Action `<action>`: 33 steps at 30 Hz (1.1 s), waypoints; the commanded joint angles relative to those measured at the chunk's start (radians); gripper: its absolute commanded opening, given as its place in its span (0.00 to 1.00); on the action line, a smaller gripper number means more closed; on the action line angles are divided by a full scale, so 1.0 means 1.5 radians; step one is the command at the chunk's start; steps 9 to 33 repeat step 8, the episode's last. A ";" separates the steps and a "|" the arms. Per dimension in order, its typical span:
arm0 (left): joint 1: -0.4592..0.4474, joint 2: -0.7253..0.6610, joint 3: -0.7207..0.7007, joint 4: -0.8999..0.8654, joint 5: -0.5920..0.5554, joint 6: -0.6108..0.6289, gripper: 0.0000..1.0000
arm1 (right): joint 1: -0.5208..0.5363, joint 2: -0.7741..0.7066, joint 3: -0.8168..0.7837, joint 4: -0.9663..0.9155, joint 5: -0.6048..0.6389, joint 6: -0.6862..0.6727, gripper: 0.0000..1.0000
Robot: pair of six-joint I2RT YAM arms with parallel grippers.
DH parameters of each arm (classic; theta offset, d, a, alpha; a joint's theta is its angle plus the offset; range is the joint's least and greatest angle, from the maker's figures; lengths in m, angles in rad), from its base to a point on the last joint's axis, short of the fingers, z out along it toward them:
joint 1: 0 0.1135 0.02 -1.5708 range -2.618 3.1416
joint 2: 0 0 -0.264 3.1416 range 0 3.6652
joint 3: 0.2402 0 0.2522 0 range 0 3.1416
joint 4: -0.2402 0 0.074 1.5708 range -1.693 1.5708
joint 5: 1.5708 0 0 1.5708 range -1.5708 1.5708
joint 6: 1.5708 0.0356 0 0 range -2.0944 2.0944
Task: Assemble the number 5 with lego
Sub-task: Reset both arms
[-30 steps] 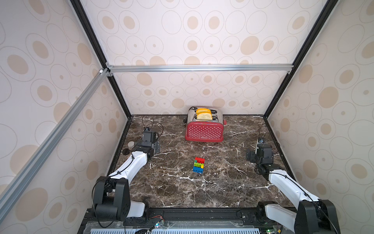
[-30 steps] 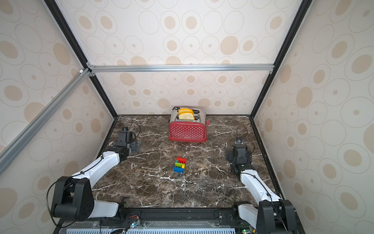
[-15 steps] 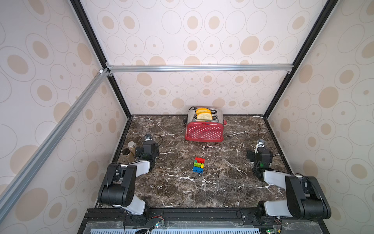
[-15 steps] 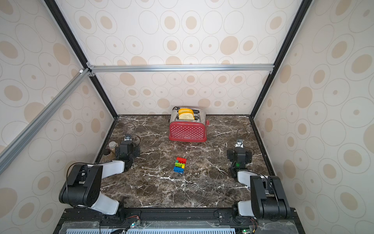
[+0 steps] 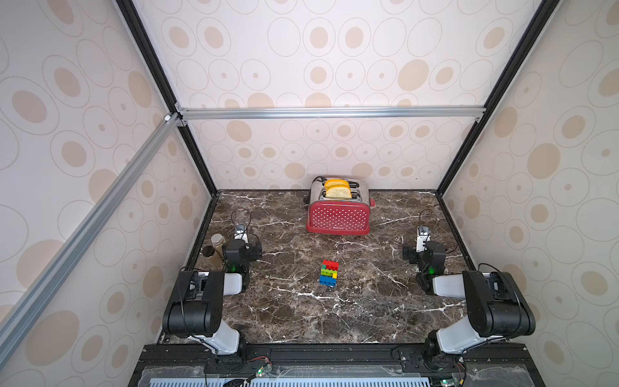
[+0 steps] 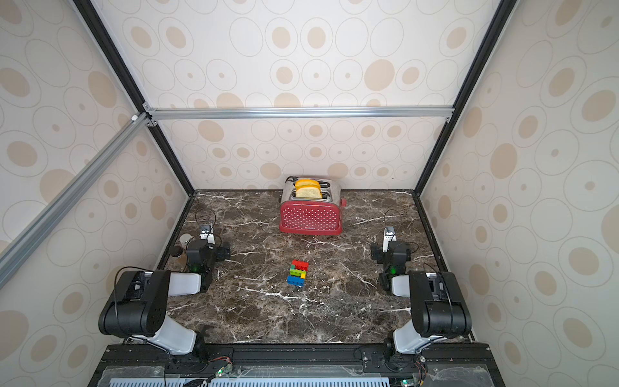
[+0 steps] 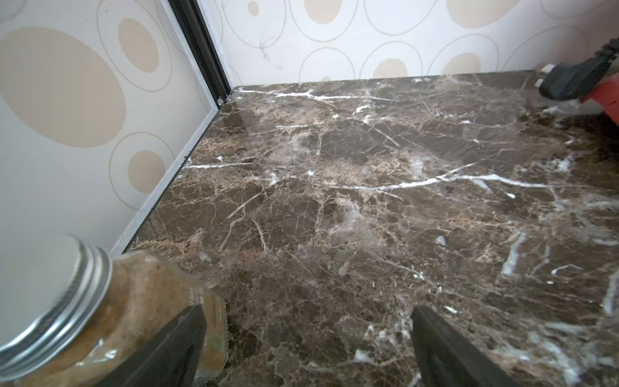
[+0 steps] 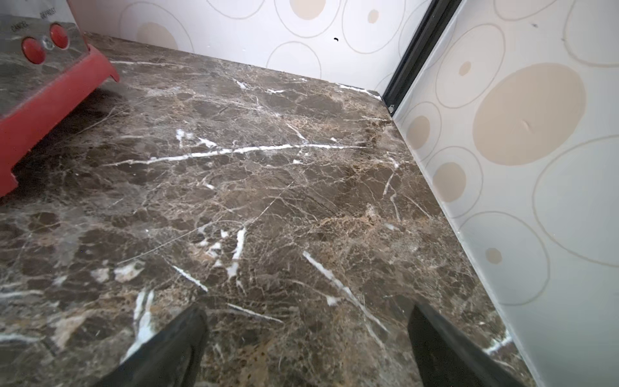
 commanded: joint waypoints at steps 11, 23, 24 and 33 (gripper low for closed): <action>0.000 -0.009 -0.005 0.031 0.006 0.001 0.99 | -0.013 -0.001 0.015 -0.025 -0.039 -0.005 1.00; 0.000 -0.009 -0.005 0.031 0.006 0.001 0.99 | -0.013 -0.001 0.015 -0.025 -0.039 -0.005 1.00; 0.000 -0.009 -0.005 0.031 0.006 0.001 0.99 | -0.013 -0.001 0.015 -0.025 -0.039 -0.005 1.00; 0.000 -0.009 -0.005 0.031 0.006 0.001 0.99 | -0.013 -0.001 0.015 -0.025 -0.039 -0.005 1.00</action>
